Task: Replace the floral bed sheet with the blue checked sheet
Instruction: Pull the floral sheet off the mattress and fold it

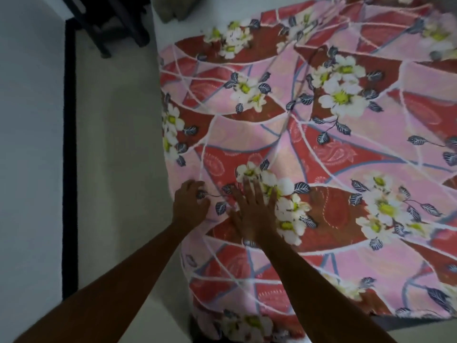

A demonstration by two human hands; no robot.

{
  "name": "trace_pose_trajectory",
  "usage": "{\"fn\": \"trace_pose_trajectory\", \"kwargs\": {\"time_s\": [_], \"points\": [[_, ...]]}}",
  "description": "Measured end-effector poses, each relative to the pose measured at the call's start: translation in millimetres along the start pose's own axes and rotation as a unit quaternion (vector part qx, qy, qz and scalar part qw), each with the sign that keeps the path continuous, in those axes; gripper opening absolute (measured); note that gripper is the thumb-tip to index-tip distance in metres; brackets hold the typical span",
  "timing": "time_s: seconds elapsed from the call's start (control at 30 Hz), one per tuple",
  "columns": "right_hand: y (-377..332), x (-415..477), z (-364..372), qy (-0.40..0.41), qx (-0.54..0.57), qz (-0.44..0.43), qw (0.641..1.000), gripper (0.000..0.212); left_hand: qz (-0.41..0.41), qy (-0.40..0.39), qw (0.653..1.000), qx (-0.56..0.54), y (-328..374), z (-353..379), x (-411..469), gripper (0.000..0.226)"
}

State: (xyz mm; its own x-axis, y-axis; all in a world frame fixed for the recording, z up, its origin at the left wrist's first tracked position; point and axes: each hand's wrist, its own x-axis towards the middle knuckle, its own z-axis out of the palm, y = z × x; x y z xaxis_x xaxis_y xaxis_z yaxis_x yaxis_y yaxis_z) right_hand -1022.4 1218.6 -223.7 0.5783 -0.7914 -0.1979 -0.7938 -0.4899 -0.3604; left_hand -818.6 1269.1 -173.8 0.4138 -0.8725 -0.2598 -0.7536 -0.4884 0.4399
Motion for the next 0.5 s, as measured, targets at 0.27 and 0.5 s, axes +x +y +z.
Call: {"fn": "trace_pose_trajectory", "kwargs": {"time_s": [0.27, 0.5], "points": [[-47.9, 104.3, -2.2, 0.053, -0.050, 0.089, 0.993, 0.063, 0.130, -0.005, 0.992, 0.000, -47.5, -30.7, 146.6, 0.042], [-116.4, 239.9, -20.4, 0.050, 0.042, 0.229, 0.971, 0.063, 0.184, -0.073, 0.977, -0.083, -96.1, -111.4, 253.7, 0.041]]}}
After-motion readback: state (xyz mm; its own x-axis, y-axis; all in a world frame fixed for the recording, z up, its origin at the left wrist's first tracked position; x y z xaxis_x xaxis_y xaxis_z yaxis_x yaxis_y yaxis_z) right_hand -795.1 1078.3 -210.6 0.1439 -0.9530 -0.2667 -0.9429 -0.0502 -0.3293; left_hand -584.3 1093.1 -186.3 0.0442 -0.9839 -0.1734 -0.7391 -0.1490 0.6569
